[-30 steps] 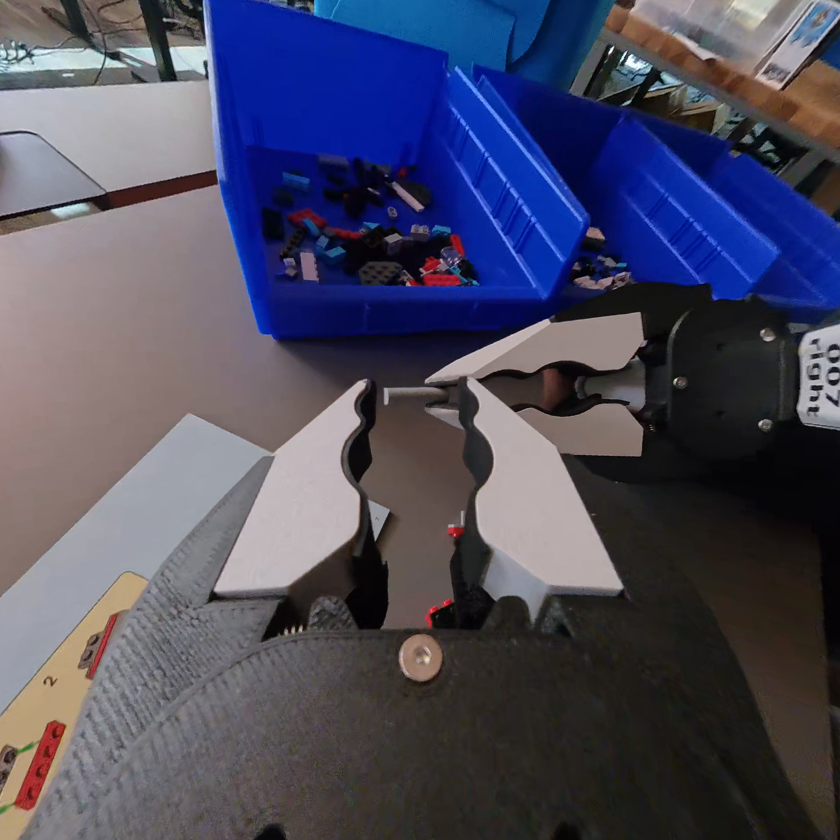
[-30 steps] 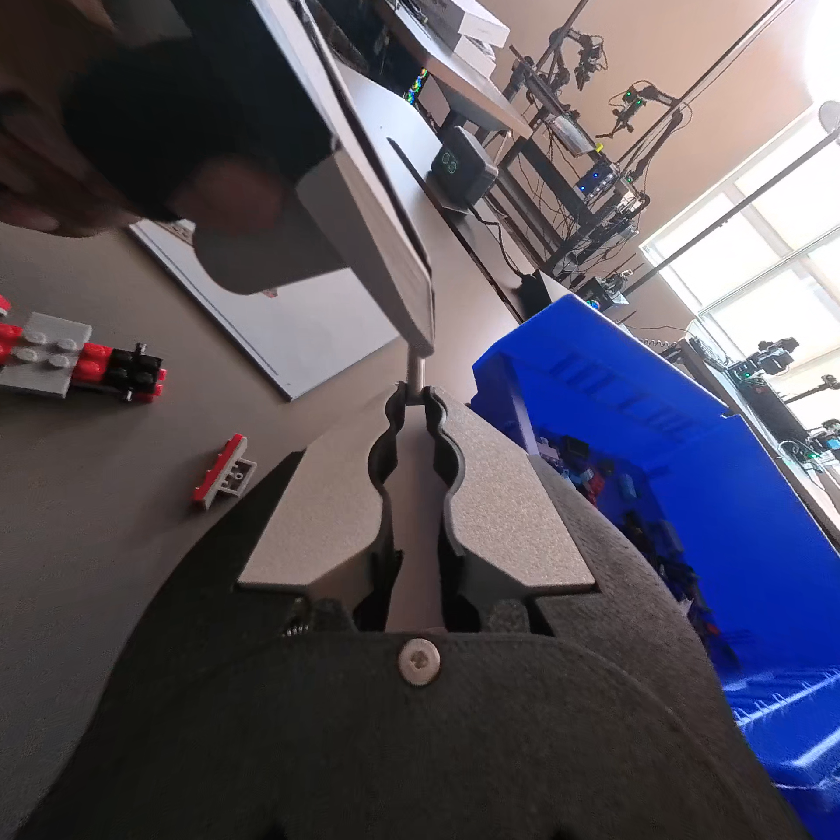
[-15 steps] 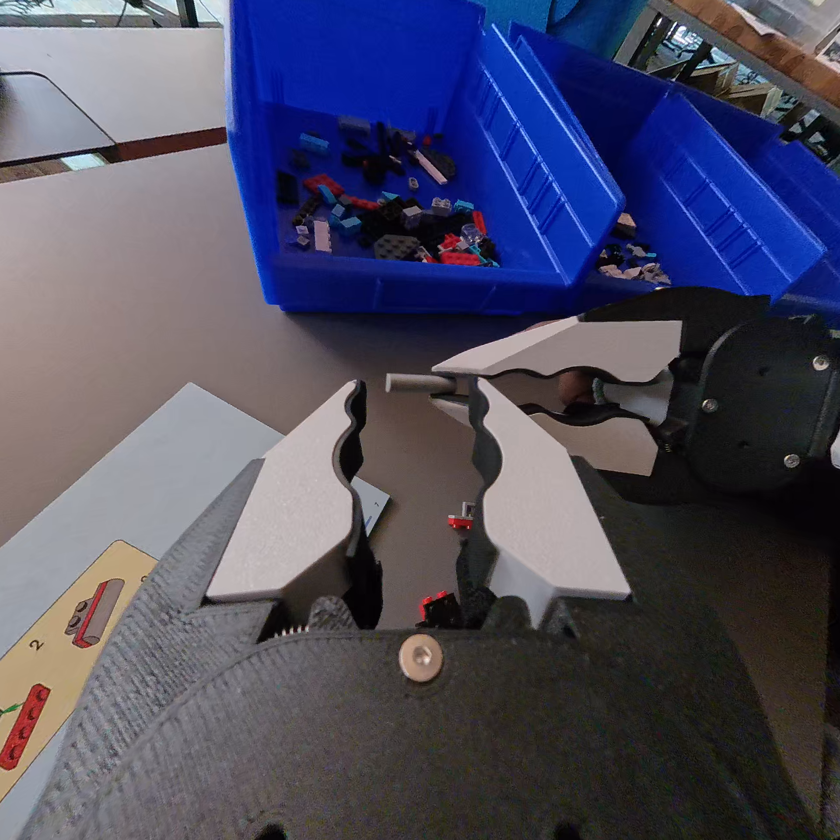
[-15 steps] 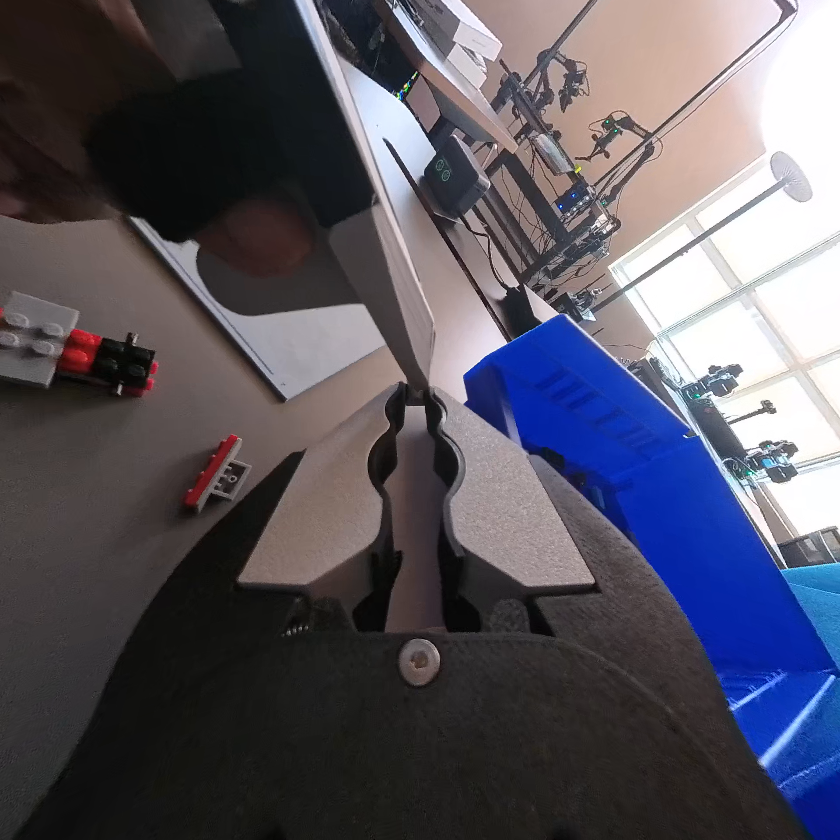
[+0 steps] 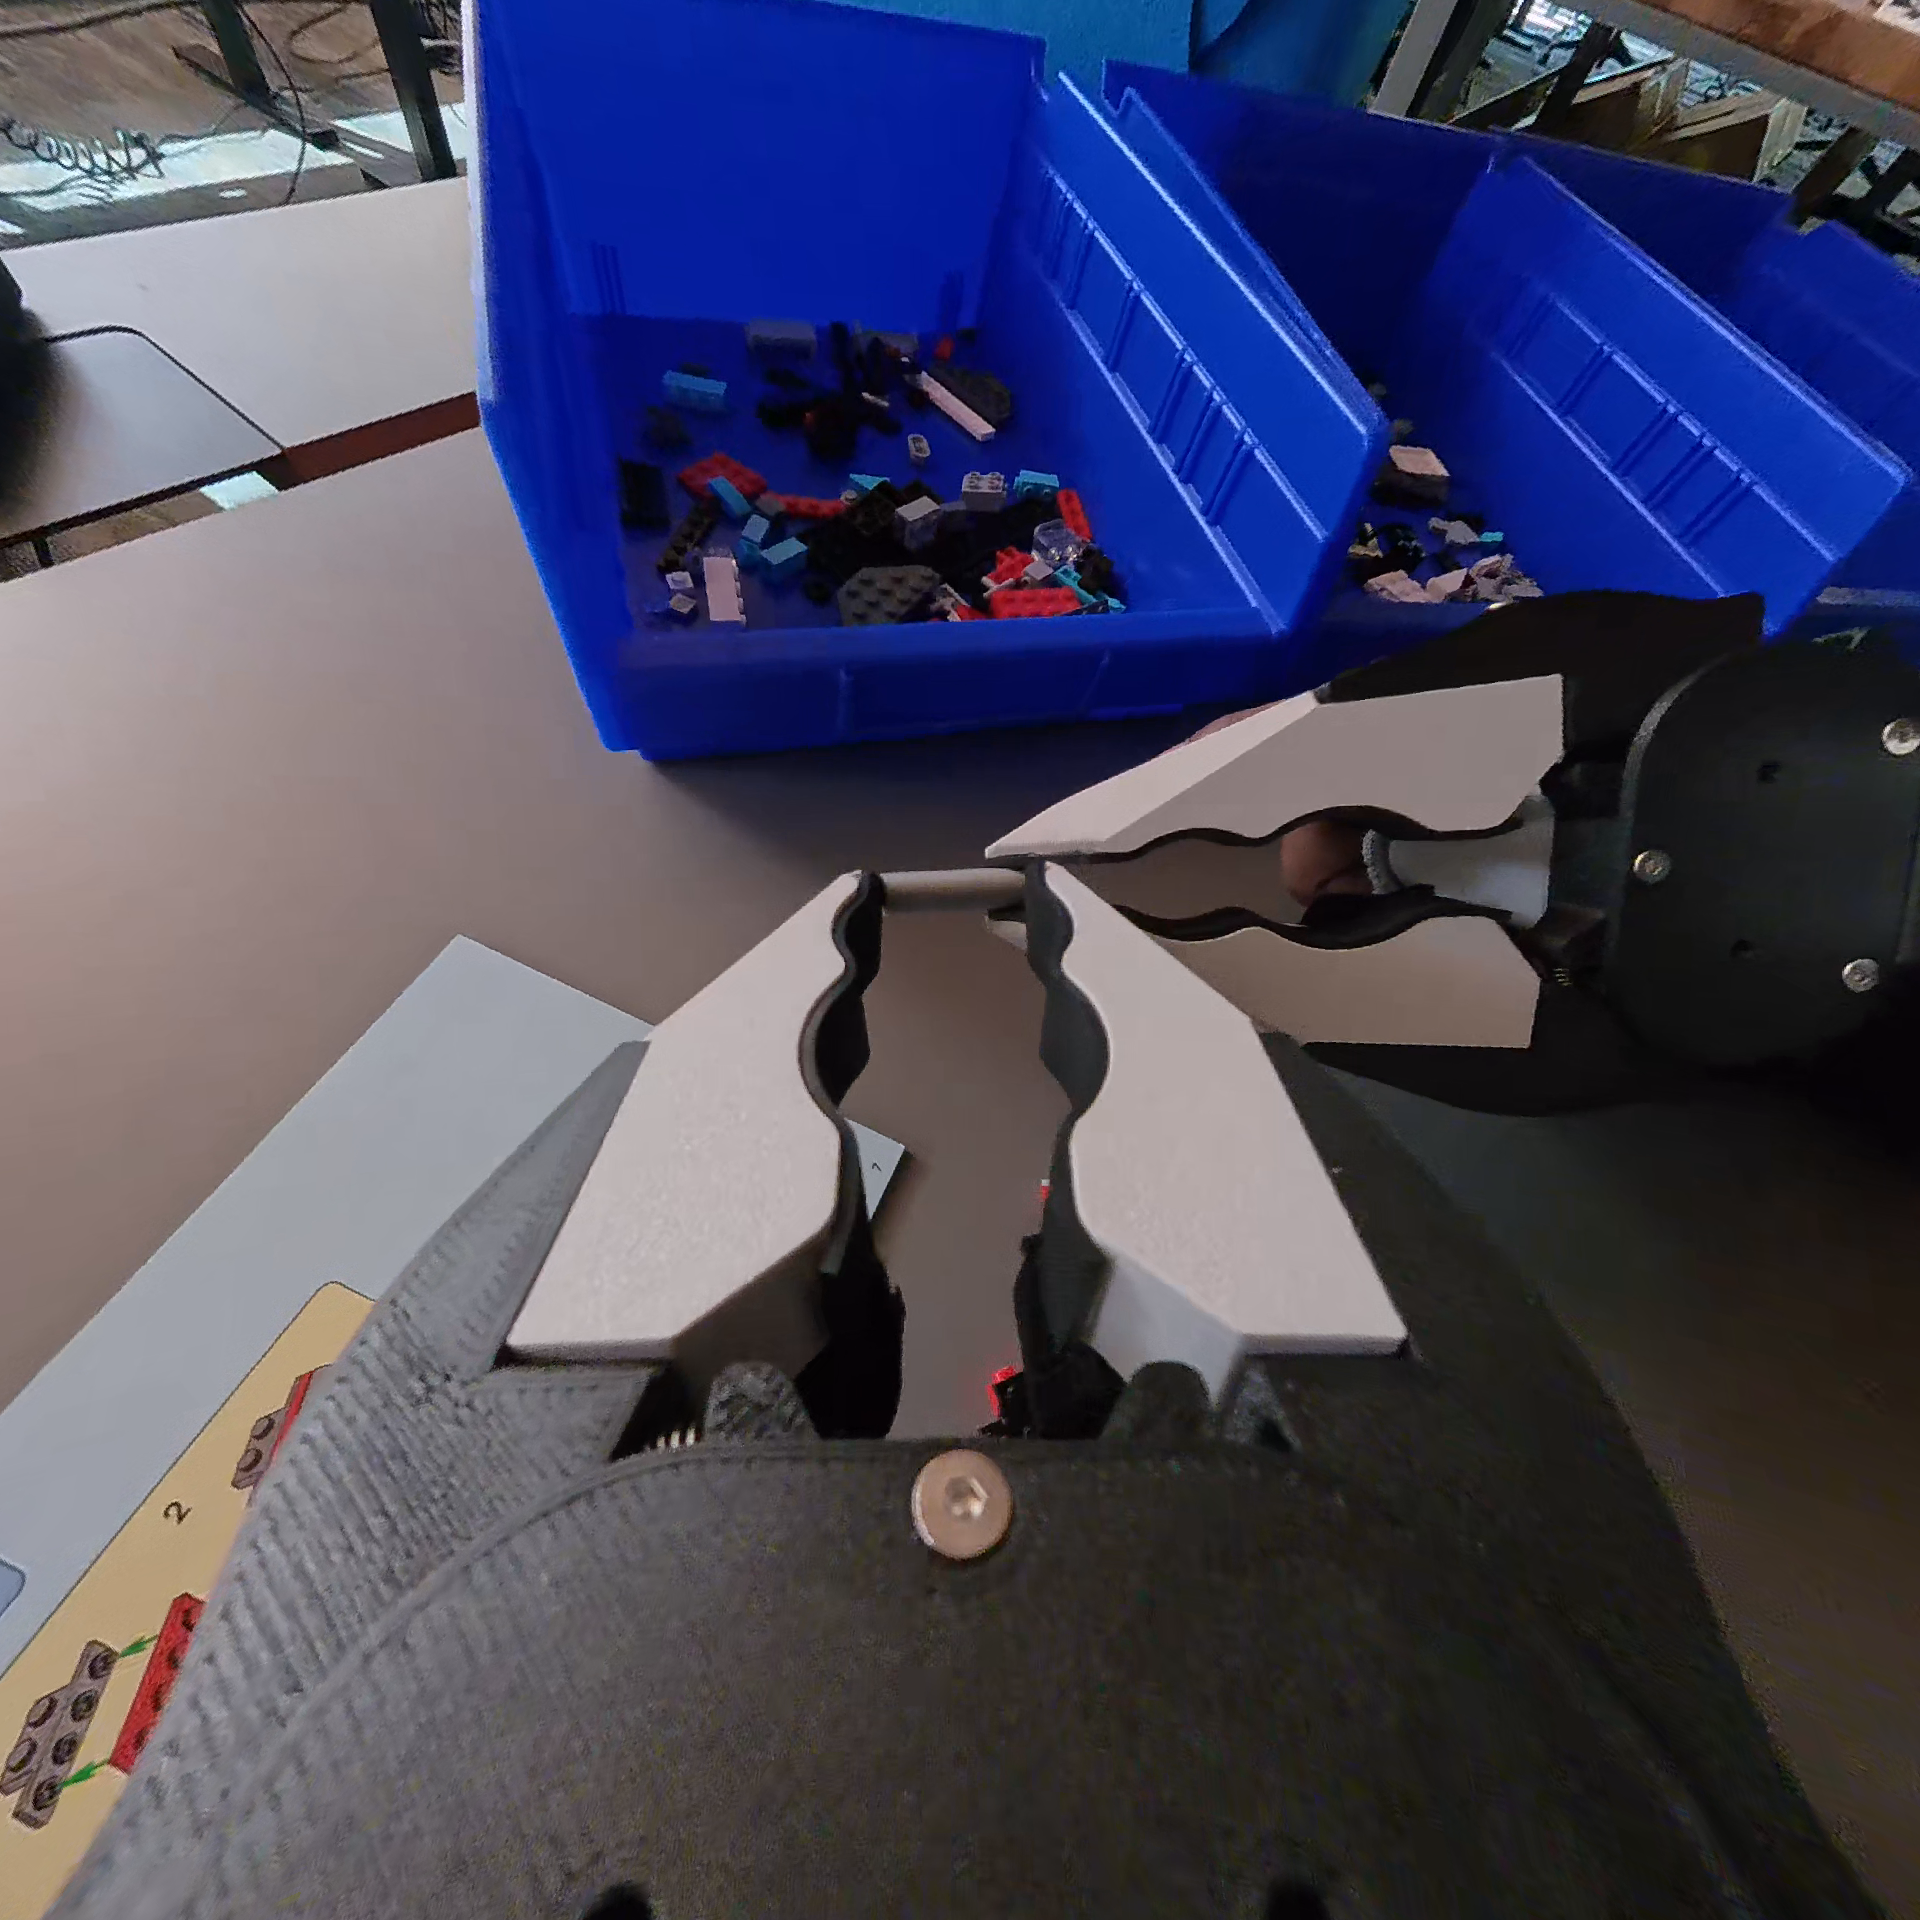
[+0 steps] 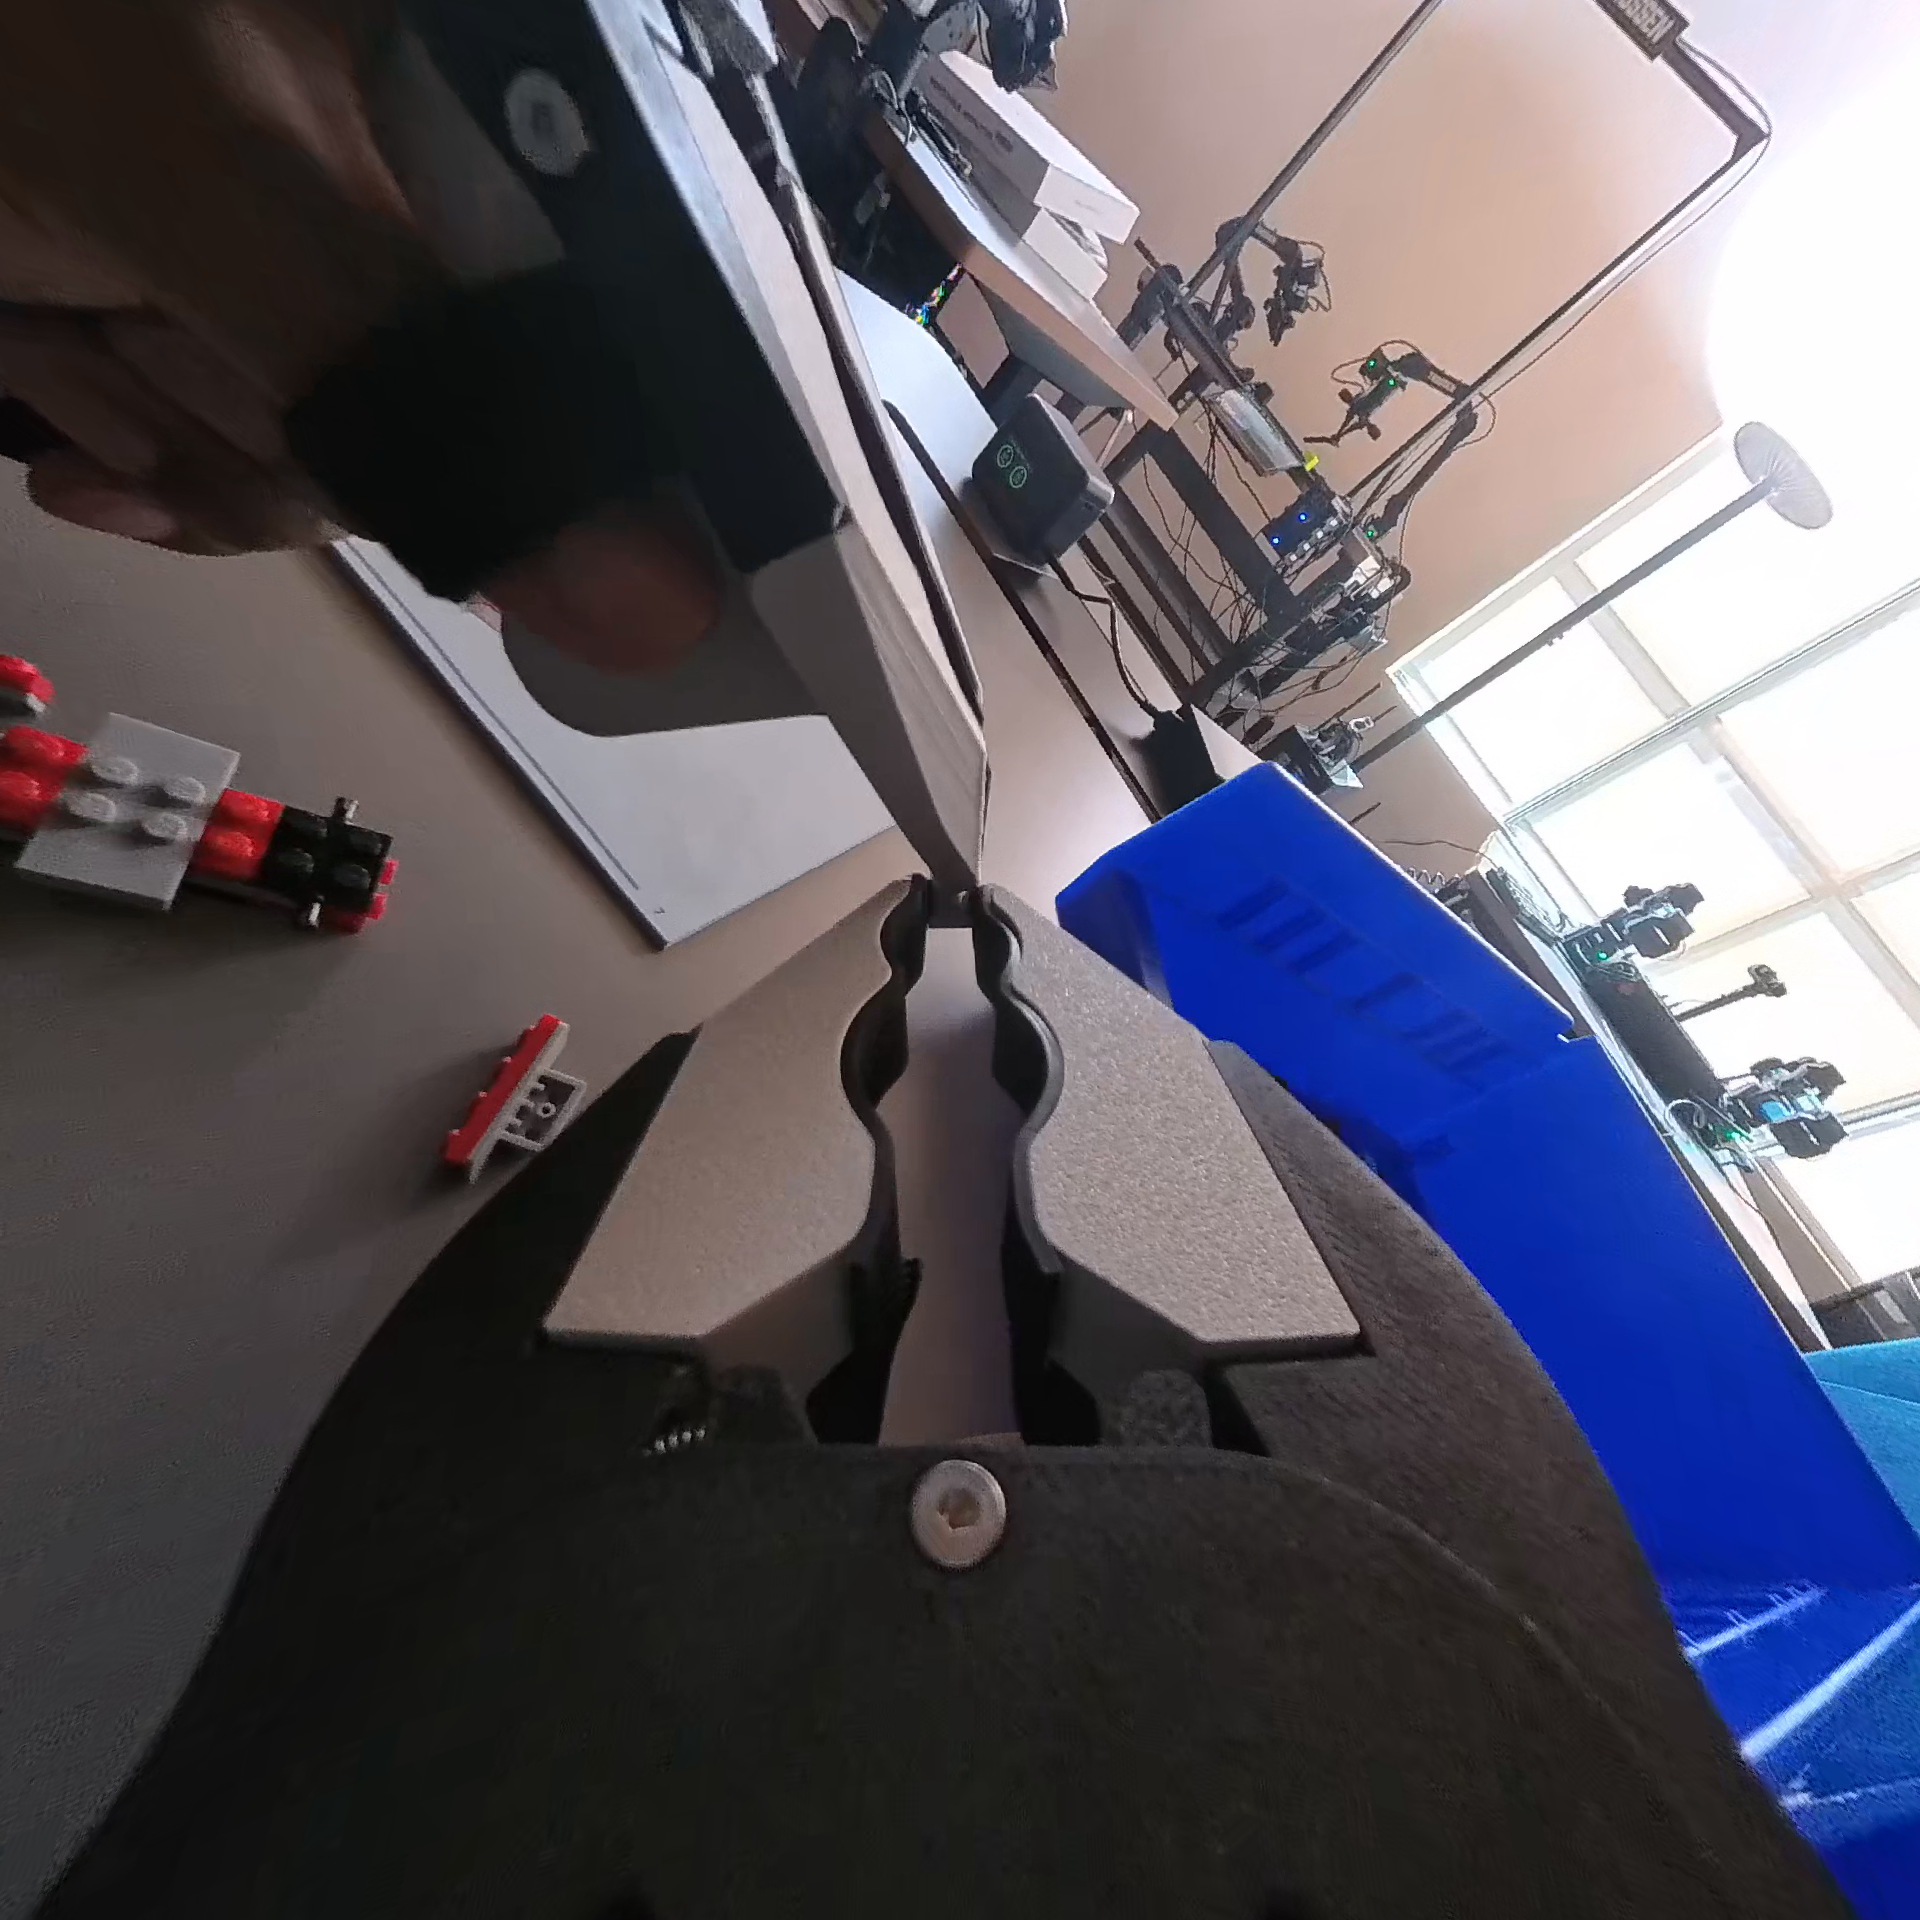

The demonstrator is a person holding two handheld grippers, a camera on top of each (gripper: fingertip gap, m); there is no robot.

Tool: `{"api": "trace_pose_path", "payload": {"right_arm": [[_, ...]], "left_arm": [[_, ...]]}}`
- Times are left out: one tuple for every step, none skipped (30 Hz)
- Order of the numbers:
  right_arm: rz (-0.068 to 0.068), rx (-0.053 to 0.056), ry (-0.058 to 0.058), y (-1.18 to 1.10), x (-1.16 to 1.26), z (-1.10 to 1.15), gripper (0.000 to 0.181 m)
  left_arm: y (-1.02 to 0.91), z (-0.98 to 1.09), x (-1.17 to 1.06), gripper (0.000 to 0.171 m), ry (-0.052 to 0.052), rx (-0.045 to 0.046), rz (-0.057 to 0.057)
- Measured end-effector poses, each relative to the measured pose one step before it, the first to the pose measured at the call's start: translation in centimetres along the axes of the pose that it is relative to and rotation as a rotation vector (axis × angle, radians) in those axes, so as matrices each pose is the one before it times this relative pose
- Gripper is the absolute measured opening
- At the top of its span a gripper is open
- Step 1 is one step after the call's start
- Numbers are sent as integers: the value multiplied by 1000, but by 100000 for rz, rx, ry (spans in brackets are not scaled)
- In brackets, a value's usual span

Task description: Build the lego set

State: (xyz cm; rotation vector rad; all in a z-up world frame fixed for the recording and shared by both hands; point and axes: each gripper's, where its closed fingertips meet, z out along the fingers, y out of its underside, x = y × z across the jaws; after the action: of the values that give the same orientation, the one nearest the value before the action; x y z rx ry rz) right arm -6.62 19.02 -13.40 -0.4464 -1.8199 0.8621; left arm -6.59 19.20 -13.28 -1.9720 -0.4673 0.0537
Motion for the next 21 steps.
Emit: {"api": "trace_pose_path", "payload": {"right_arm": [[357, 619, -294, -24, 9, -40, 10], [990, 891, -538, -38, 16, -41, 10], [1461, 1039, -744, -58, 17, -50, 10], [1465, 1157, -839, -67, 13, -62, 10], [1226, 1375, -809, -107, 17, -86, 10], [1146, 1529, -831, -142, 4, -92, 10], [1215, 1630, -992, -163, -29, -97, 10], [1295, 1747, -943, -209, -33, -109, 10], [1309, 1957, -737, -272, 1, -119, 10], [1166, 1749, -501, -276, 12, -102, 10], [985, 1257, -382, -211, 20, -79, 10], [865, 736, -500, -139, -8, -58, 10], [723, 319, -642, -42, -57, -39, 10], [432, 17, -688, 36, -68, -18, 10], [120, -124, -681, 81, -74, -4, 10], [-23, -298, -485, 106, -50, 5, 10], [-34, -385, -354, 116, -28, 21, 10], [-10, -208, -419, 71, -39, 13, 10], [-78, 57, -419, 19, -63, 17, 10], [-264, 197, -436, -22, -81, -11, 10], [-537, 58, -381, -21, -98, -1, 10]], "left_arm": [[-7, 17, 37, 26, 684, 122, -573], [8, 8, 52, 26, 1012, 149, -721], [27, 19, 56, 27, 1346, 78, -1034], [12, 15, 77, 27, 1941, 157, -1720], [-6, 4, 129, 27, 2862, 297, -2745], [-2, -6, 150, 27, 3823, 273, -3713], [17, -42, 190, 27, 4679, 95, -4607], [-16, -76, 200, 27, 5328, 309, -5330], [-75, -101, 229, 27, 5890, 772, -5899], [-104, -92, 254, 27, 5964, 993, -6287], [-71, -64, 195, 27, 5249, 1023, -5872], [1, -13, 125, 27, 4202, 480, -4785], [69, 28, 55, 27, 2956, 36, -3426], [130, 61, 40, 28, 2233, -498, -2495], [190, 63, 87, 32, 2203, -1211, -2231], [275, 77, 170, 37, 2496, -1981, -2352], [294, 88, 115, 41, 1906, -1995, -2241], [151, 57, 24, 43, 764, -896, -1253], [19, 31, -132, 43, -792, 50, -55], [40, 19, -231, 42, -1780, -199, 720], [59, 6, -176, 42, -1592, -539, 1169]]}}
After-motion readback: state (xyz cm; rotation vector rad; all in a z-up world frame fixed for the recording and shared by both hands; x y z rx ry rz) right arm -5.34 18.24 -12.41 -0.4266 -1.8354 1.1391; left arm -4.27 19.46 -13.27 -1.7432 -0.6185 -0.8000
